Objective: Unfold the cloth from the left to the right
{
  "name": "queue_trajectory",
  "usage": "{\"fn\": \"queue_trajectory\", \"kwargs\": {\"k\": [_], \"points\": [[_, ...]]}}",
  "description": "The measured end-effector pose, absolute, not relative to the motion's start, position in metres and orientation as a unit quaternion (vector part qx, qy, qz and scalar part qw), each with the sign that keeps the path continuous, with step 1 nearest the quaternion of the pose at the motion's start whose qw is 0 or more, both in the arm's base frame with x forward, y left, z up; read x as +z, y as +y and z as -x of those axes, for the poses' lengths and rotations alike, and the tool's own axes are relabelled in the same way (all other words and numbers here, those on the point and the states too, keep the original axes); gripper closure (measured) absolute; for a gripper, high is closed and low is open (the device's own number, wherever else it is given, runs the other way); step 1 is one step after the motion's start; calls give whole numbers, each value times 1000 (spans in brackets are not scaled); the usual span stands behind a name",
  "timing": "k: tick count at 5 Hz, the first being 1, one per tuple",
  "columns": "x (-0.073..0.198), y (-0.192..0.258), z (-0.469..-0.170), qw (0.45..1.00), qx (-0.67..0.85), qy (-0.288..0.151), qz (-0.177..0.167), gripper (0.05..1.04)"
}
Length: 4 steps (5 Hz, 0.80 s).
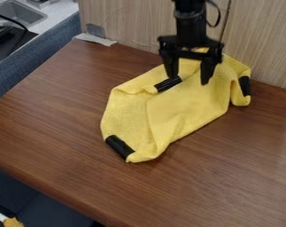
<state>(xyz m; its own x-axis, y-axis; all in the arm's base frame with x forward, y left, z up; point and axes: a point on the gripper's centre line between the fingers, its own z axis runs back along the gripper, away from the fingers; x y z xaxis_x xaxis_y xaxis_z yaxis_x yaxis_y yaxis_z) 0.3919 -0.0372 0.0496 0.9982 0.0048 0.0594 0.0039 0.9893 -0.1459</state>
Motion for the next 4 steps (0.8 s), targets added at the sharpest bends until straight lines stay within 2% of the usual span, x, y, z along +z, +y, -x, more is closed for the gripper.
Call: {"fn": "queue_trajectory", "kwargs": {"k": [1, 2, 3, 4], "points": [[46, -30, -392, 996, 19, -28, 77, 83], [31, -25, -387, 997, 25, -1, 72, 83], [30, -20, -387, 996, 34, 2, 77, 121], [26, -16, -383, 997, 38, 15, 67, 349]]}}
